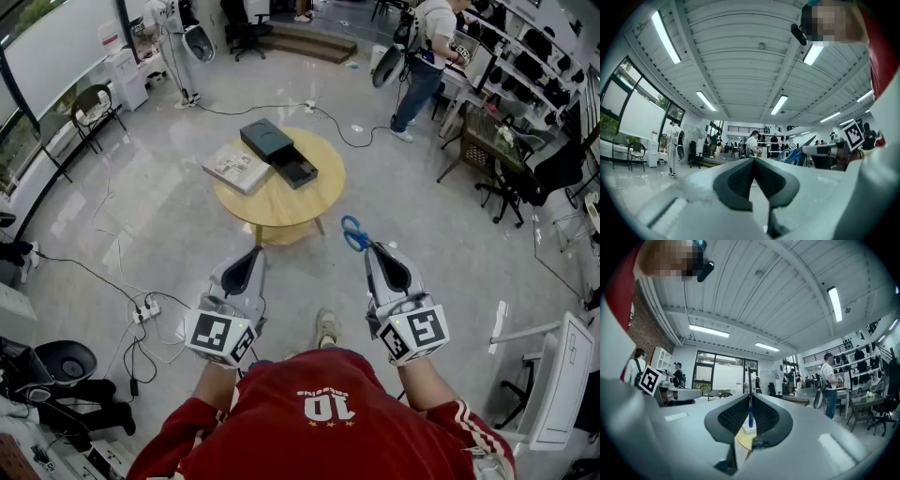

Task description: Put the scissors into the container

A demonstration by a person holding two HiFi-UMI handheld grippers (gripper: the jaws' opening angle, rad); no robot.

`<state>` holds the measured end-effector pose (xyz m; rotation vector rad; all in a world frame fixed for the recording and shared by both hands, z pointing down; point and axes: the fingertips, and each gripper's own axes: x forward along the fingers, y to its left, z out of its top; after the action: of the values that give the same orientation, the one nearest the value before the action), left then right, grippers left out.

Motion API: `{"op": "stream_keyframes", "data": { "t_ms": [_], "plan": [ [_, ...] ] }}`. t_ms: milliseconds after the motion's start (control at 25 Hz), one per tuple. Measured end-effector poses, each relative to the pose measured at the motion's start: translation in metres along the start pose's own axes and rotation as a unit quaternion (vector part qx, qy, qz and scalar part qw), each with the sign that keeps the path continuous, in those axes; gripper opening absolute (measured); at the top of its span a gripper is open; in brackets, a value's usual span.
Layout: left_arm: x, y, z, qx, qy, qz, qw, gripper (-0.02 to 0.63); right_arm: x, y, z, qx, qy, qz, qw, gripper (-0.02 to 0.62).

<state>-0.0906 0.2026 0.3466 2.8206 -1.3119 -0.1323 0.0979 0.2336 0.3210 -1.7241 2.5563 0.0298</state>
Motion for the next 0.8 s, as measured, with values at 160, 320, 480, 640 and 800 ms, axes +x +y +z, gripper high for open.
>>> {"op": "stream_keyframes", "data": {
  "t_ms": [160, 320, 480, 640, 800],
  "plan": [
    [-0.0008, -0.004, 0.0006, -0.002, -0.001, 0.002, 1.0, 0.002, -0.0029, -0.0006, 0.0008, 0.003, 0.0, 0.004, 1.0, 0.02],
    [-0.0024, -0.0053, -0.0008, -0.003, -0.001, -0.001, 1.0, 0.002, -0.0049, 0.0024, -0.0009, 0.0, 0.002, 0.004, 1.0, 0.02],
    [-0.0019, -0.0061, -0.0025, -0.004, -0.002, -0.004, 1.0, 0.002, -0.0049, 0.0029, -0.0024, -0.001, 0.003, 0.003, 1.0, 0.02],
    [0.0006, -0.0055, -0.0026, -0.006, -0.001, -0.008, 1.0, 0.002, -0.0049, 0.0014, 0.0003, 0.008, -0.007, 0.003, 1.0, 0.02],
    [0.0047, -0.0022, -0.0042, -0.007, 0.001, -0.009, 0.9999, 0.002, -0.0014, -0.0005, 0.0023, 0.017, -0.013, 0.007, 1.0, 0.02]
  ]
}}
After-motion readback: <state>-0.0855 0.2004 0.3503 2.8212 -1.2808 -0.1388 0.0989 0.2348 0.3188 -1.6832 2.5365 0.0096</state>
